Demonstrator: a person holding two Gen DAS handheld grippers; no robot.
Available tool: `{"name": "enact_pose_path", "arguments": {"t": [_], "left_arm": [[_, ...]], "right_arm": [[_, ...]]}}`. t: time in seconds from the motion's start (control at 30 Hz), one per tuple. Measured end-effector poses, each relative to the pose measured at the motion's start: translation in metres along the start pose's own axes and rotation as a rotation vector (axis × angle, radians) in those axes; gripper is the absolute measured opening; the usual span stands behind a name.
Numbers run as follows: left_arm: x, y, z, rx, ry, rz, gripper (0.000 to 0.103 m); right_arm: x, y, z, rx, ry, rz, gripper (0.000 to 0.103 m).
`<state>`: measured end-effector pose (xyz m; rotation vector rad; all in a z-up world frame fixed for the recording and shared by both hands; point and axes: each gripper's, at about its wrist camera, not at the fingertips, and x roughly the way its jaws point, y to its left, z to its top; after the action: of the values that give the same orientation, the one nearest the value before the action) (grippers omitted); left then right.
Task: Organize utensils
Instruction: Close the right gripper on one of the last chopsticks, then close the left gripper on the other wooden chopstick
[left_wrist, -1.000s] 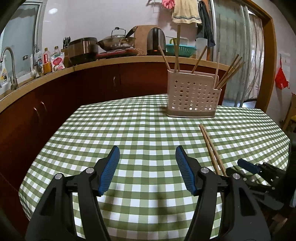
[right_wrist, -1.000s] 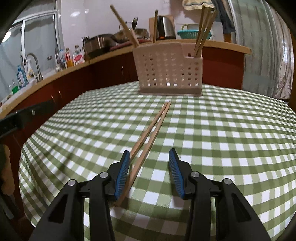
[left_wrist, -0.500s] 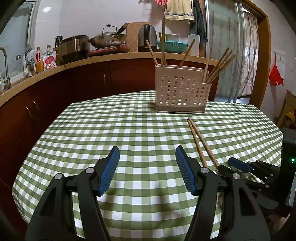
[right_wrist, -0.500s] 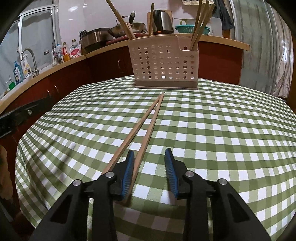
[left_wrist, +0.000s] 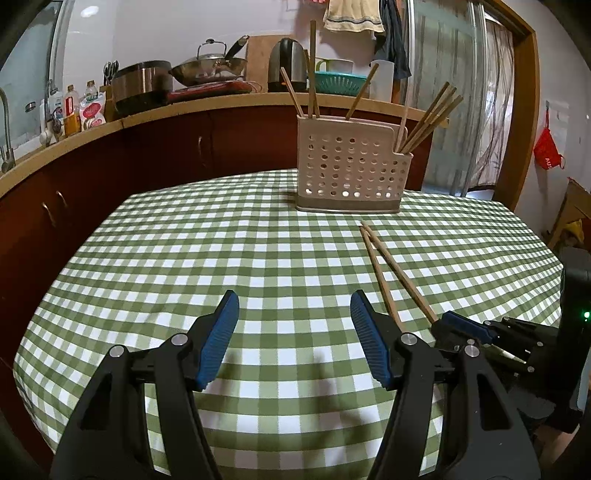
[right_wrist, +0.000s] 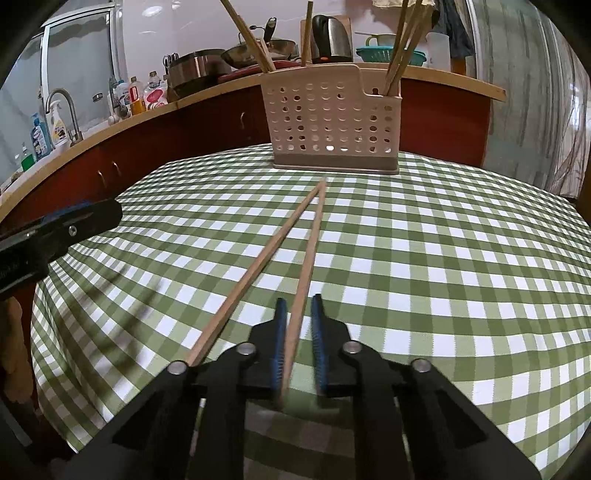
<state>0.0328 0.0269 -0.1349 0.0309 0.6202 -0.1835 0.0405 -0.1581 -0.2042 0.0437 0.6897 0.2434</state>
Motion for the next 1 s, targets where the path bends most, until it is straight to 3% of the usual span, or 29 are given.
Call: {"name": "enact_pose_path", "arguments": {"t": [0.63,0.87,1.0], "left_arm": [[0.015,-0.061,-0.025,0.066,0.064,-0.075,0.060],[0.032,-0.072,-0.043,0.037,0.132,-0.093,0.049],[0.034,-0.078,-0.048,0.052,0.126,-0.091,0.034]], "right_arm": [[-0.024,-0.062,-0.011,0.069,-0.033,-0.080,0.007],[-0.030,-0.076,-0.016,0.095,-0.041,-0.072,0.007],[-0.031,-0.079,-0.018,0.099,-0.045,-0.056,0.007]]}}
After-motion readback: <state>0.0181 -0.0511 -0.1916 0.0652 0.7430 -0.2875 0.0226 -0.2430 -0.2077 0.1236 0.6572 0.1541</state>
